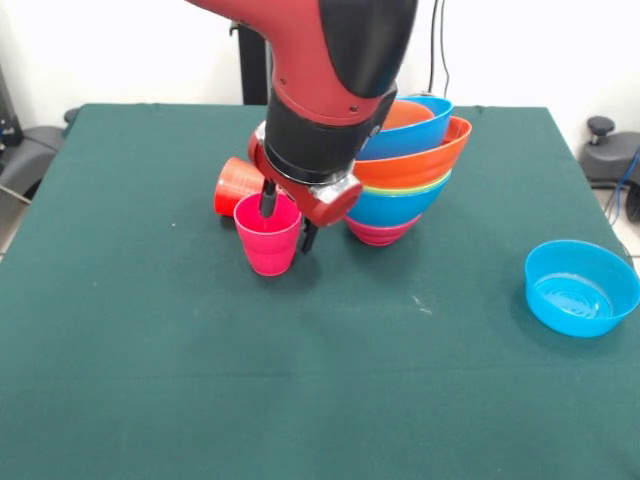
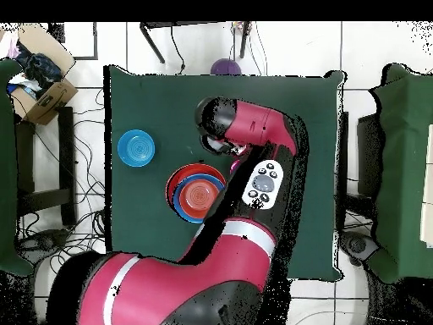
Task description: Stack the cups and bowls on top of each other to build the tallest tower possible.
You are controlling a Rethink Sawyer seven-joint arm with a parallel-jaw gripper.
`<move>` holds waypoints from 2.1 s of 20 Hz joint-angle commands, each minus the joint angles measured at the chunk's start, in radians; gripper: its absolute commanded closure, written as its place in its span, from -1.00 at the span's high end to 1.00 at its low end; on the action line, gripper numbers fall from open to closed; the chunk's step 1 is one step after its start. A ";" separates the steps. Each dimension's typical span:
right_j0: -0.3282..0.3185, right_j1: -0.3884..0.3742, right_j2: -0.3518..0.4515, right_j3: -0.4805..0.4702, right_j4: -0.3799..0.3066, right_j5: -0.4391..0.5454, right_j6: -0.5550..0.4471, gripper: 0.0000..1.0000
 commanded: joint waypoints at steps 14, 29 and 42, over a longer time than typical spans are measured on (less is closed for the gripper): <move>-0.006 0.047 0.083 0.168 0.006 -0.128 0.134 1.00; -0.097 0.022 0.210 0.282 0.018 -0.232 0.042 1.00; -0.108 0.034 0.238 0.278 -0.012 -0.346 0.039 -1.00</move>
